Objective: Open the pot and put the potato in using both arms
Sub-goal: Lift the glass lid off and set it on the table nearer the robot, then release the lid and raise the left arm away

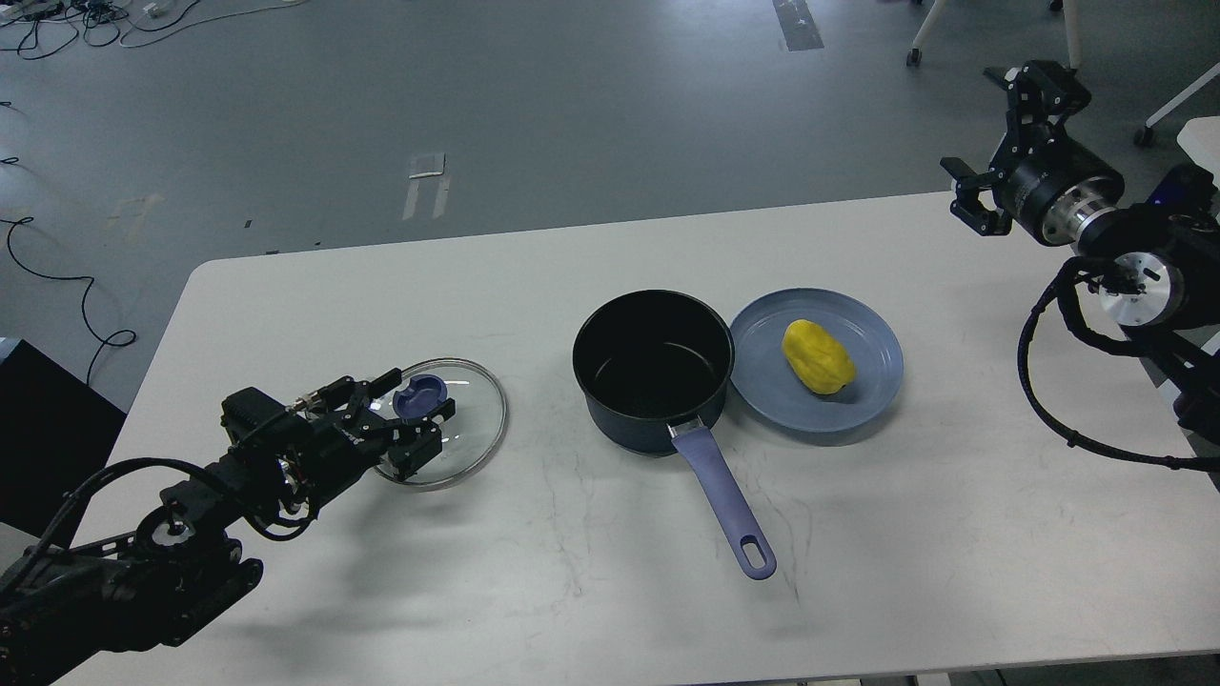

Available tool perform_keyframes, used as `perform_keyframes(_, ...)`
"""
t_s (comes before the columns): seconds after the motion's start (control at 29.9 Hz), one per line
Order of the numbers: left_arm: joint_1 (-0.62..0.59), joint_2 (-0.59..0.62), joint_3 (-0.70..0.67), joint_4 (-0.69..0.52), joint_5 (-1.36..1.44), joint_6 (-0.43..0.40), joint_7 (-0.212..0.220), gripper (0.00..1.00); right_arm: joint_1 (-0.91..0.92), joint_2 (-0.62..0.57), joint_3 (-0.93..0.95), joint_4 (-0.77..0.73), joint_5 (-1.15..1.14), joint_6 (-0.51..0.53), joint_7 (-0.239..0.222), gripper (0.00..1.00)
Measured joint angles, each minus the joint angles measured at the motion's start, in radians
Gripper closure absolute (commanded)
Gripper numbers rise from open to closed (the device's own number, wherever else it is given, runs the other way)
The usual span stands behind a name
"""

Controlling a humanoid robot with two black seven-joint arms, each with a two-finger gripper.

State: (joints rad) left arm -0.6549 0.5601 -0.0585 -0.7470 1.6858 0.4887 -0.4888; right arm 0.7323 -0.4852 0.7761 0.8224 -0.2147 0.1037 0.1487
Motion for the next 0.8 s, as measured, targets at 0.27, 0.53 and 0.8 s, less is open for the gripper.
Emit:
perform_keyframes(0.27, -0.141, 0.003, -0.01, -0.024, -0.303, 0.0, 0.0, 0.02, 0.014, -0.016, -0.034, 0.018, -0.013, 0.008, 0.006, 0.0)
perform_keyframes(0.53, -0.383, -0.075, -0.103, 0.007, -1.01, -0.343, 0.011, 0.02, 0.104, -0.117, -0.259, 0.111, -0.211, 0.013, 0.087, 0.0)
perform_keyframes(0.8, -0.399, -0.111, -0.233, 0.028, -1.535, -0.593, 0.257, 0.02, 0.147, -0.217, -0.5, 0.179, -0.74, 0.015, 0.27, 0.01)
